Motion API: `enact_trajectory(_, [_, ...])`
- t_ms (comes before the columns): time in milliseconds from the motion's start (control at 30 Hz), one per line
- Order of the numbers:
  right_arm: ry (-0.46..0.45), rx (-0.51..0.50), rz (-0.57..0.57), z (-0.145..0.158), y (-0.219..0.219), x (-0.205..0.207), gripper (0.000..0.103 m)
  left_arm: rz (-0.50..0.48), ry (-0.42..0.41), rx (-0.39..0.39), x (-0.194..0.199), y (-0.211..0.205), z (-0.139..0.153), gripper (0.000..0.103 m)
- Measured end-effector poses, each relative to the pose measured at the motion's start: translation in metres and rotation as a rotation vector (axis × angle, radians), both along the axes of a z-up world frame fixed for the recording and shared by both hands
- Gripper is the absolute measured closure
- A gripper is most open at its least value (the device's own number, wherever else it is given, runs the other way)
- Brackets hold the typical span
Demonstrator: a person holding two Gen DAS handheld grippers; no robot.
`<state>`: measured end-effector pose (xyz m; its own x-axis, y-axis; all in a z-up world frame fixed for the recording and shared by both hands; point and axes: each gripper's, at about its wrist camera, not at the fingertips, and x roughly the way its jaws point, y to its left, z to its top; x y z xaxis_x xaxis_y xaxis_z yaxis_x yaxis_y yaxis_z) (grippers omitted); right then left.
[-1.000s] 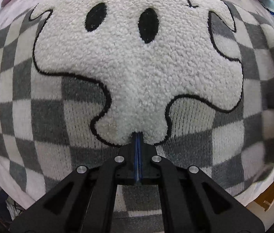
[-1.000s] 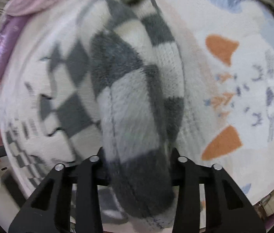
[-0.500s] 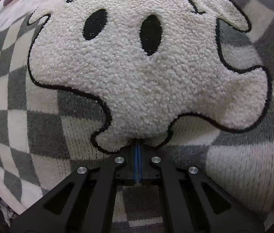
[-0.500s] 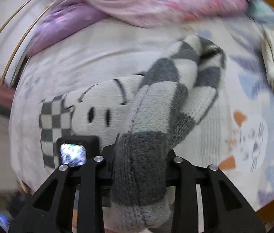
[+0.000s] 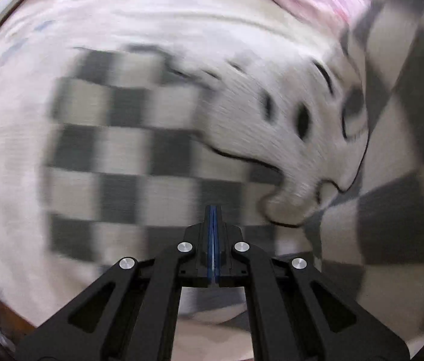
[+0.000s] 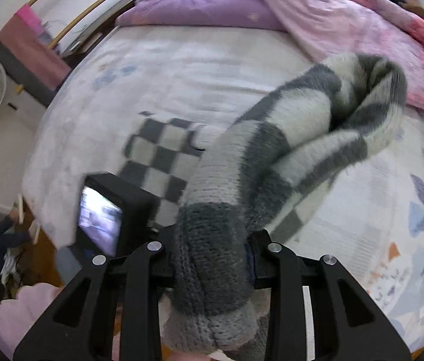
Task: Fold large clothes
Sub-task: 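Lift the rolled side with the right gripper and fold it over the body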
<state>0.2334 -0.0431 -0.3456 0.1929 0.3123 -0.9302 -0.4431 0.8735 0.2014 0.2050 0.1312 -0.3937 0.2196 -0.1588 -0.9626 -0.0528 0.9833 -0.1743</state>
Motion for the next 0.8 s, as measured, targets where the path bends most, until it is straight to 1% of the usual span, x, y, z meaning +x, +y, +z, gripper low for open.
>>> enact_trajectory(67, [0.026, -0.005, 0.018, -0.008, 0.025, 0.003, 0.074, 0.025, -0.035, 0.039, -0.007, 0.038, 0.021, 0.103])
enact_trajectory(100, [0.048, -0.007, 0.025, -0.014, 0.042, 0.005, 0.074, 0.044, -0.034, 0.058, -0.011, 0.055, 0.028, 0.103])
enact_trajectory(133, [0.058, 0.001, 0.022, -0.019, 0.052, 0.007, 0.074, 0.062, -0.032, 0.069, -0.015, 0.063, 0.032, 0.103])
enact_trajectory(167, [0.073, 0.019, 0.014, -0.025, 0.062, 0.008, 0.074, 0.094, -0.029, 0.079, -0.020, 0.080, 0.036, 0.102])
enact_trajectory(233, [0.126, 0.041, -0.001, -0.043, 0.084, 0.013, 0.074, 0.149, -0.025, 0.089, -0.029, 0.100, 0.039, 0.102])
enact_trajectory(267, [0.154, 0.042, -0.020, -0.050, 0.094, 0.013, 0.074, 0.179, -0.019, 0.094, -0.033, 0.111, 0.043, 0.103])
enact_trajectory(300, [0.176, 0.037, -0.040, -0.061, 0.108, 0.014, 0.073, 0.196, -0.014, 0.099, -0.030, 0.116, 0.055, 0.103])
enact_trajectory(367, [0.184, 0.022, -0.031, -0.073, 0.130, 0.011, 0.073, 0.230, 0.001, 0.128, -0.040, 0.141, 0.064, 0.102])
enact_trajectory(400, [0.195, 0.021, -0.028, -0.077, 0.138, 0.009, 0.073, 0.243, 0.011, 0.146, -0.044, 0.149, 0.064, 0.102])
enact_trajectory(467, [0.230, 0.020, 0.015, -0.088, 0.162, 0.002, 0.073, 0.268, 0.028, 0.156, -0.045, 0.161, 0.057, 0.102])
enact_trajectory(500, [0.242, 0.026, 0.030, -0.092, 0.167, -0.001, 0.073, 0.290, 0.036, 0.159, -0.048, 0.170, 0.059, 0.102])
enact_trajectory(533, [0.273, 0.034, 0.072, -0.102, 0.178, -0.006, 0.070, 0.307, 0.042, 0.158, -0.052, 0.177, 0.059, 0.102])
enact_trajectory(567, [0.298, 0.040, 0.095, -0.109, 0.184, -0.008, 0.066, 0.323, 0.051, 0.155, -0.056, 0.184, 0.060, 0.102])
enact_trajectory(600, [0.361, 0.072, 0.095, -0.117, 0.186, -0.009, 0.051, 0.335, 0.061, 0.163, -0.060, 0.190, 0.061, 0.102])
enact_trajectory(633, [0.408, 0.105, 0.063, -0.119, 0.183, -0.008, 0.039, 0.341, 0.069, 0.175, -0.062, 0.192, 0.062, 0.102])
enact_trajectory(667, [0.438, 0.140, 0.014, -0.118, 0.177, -0.006, 0.036, 0.346, 0.075, 0.183, -0.064, 0.192, 0.063, 0.102])
enact_trajectory(700, [0.445, 0.182, -0.021, -0.113, 0.169, -0.004, 0.035, 0.350, 0.079, 0.184, -0.068, 0.196, 0.066, 0.102])
enact_trajectory(733, [0.444, 0.205, -0.041, -0.107, 0.162, -0.003, 0.032, 0.351, 0.081, 0.179, -0.069, 0.197, 0.067, 0.102])
enact_trajectory(767, [0.440, 0.204, -0.062, -0.102, 0.156, -0.001, 0.029, 0.348, 0.085, 0.165, -0.071, 0.197, 0.069, 0.102])
enact_trajectory(800, [0.430, 0.193, -0.081, -0.098, 0.149, 0.001, 0.020, 0.340, 0.092, 0.142, -0.072, 0.194, 0.069, 0.102])
